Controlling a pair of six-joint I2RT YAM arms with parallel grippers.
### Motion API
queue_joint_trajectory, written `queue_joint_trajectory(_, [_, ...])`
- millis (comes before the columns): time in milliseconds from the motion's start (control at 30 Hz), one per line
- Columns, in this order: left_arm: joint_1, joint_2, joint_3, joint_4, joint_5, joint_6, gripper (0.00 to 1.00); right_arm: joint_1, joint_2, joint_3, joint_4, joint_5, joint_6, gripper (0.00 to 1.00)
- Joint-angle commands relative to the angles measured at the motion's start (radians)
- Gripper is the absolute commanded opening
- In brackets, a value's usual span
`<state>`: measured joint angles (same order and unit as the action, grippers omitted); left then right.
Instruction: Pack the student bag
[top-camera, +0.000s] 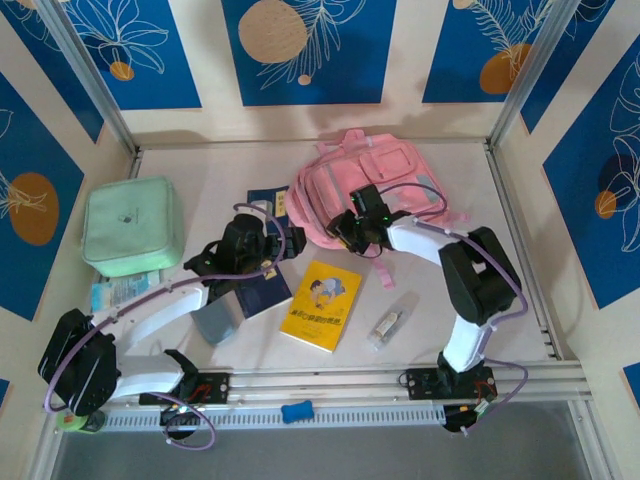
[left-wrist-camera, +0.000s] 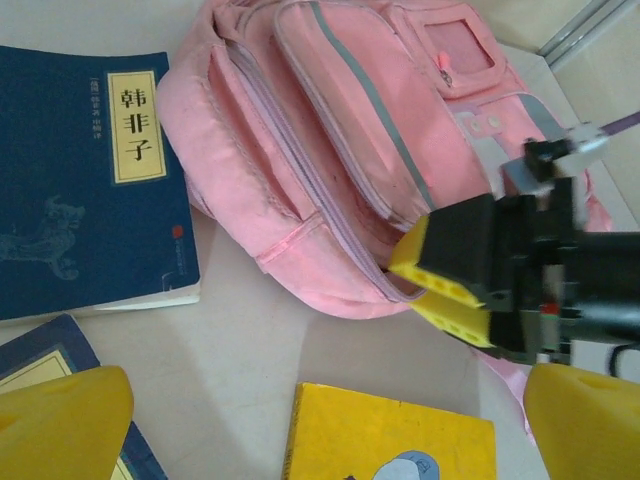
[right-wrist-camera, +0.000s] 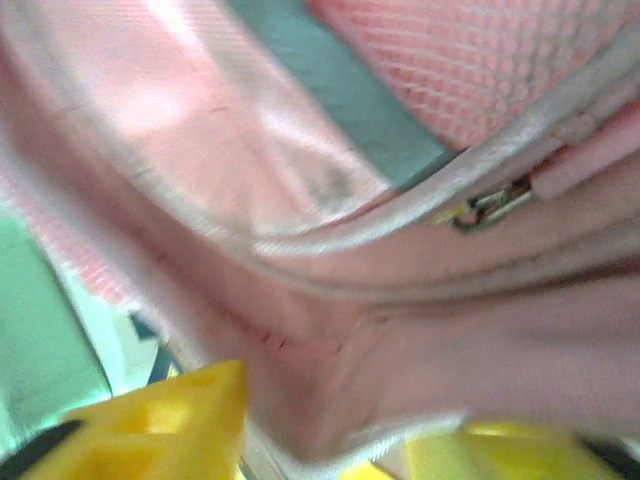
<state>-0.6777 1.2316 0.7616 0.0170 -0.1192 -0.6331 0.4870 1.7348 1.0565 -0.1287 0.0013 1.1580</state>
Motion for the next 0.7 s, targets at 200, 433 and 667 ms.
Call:
queue_joint_trajectory(200, [-0.068, 0.090, 0.093, 0.027, 0.061, -0.023, 0.99, -0.215, -0.347, -0.118, -0.185, -0.099, -0.224, 0.75])
queue_joint_trajectory(433, [-0.134, 0.204, 0.166, 0.083, 0.057, -0.027, 0.99, -0.482, -0.407, -0.144, -0.326, -0.215, -0.356, 0.85])
queue_joint_trajectory(667, [-0.185, 0.323, 0.248, 0.121, 0.062, -0.034, 0.99, -0.593, -0.302, -0.176, -0.280, -0.274, -0.373, 0.87])
